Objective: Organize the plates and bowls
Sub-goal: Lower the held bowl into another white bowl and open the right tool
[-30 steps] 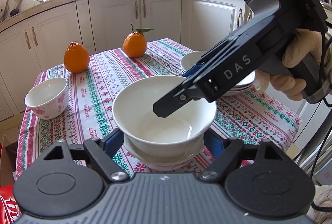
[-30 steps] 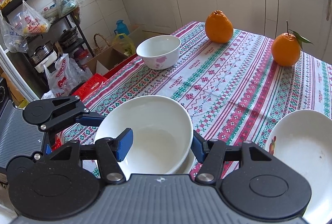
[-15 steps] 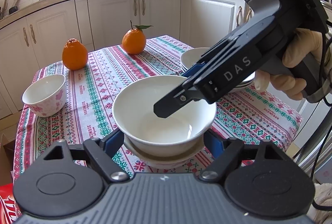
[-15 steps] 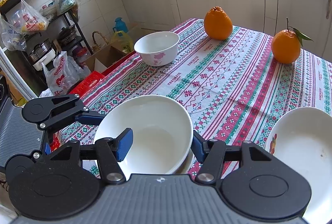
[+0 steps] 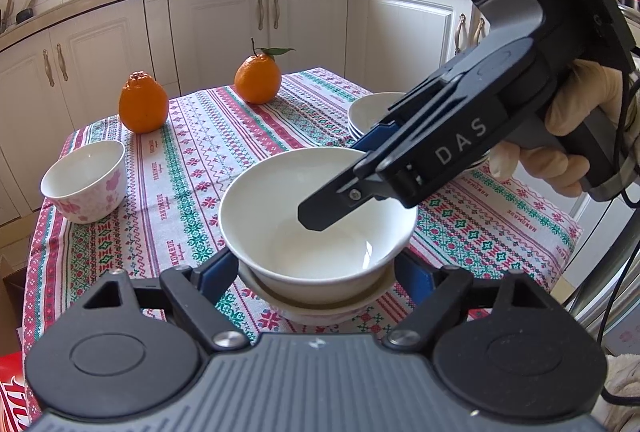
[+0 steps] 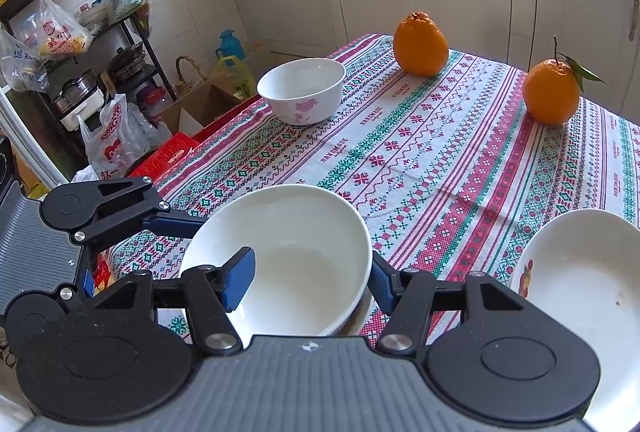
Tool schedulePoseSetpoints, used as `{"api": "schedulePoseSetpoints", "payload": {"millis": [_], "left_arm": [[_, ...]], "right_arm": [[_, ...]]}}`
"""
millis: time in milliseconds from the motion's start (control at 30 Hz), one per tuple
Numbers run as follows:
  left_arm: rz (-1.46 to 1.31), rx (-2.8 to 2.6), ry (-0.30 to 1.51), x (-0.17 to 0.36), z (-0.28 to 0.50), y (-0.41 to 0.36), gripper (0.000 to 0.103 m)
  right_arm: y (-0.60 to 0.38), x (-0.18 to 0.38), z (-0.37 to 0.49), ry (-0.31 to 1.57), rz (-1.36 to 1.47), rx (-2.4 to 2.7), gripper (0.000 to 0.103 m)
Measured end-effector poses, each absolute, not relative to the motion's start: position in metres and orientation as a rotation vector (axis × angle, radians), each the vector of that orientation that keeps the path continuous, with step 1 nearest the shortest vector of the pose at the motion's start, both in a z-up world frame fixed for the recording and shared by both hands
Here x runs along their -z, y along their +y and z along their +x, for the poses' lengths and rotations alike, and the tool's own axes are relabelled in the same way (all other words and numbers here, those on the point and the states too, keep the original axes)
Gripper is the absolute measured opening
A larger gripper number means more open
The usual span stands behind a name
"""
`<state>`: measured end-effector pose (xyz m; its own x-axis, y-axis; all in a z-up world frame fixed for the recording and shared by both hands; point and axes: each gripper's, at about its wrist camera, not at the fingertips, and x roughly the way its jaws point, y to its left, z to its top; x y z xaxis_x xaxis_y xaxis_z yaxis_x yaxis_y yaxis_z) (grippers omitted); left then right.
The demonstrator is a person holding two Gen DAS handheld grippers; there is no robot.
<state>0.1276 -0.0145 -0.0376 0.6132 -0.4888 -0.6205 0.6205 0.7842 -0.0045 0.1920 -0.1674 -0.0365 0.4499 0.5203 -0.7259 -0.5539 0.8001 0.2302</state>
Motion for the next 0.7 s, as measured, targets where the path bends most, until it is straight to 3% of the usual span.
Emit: {"api": "schedulePoseSetpoints", "payload": {"millis": [133,367,700], "left_arm": [[0.212,0.649,0.648,0.039,0.128,-0.014,0.089],[0.212,0.644,0.639,0.037,0.126,-0.010,0.093],[0.208,0.622,0.628,0.030,0.117,0.006,0.096]], "right_arm": [[-0.168,0.037,0.192,0.879,-0.045,-0.658,0.067],[-0.168,0.033,0.188,0.853,-0.071,-0.650,0.092],[-0.171,0.039,0.183,0.859,-0.111,-0.608,0.101]]}}
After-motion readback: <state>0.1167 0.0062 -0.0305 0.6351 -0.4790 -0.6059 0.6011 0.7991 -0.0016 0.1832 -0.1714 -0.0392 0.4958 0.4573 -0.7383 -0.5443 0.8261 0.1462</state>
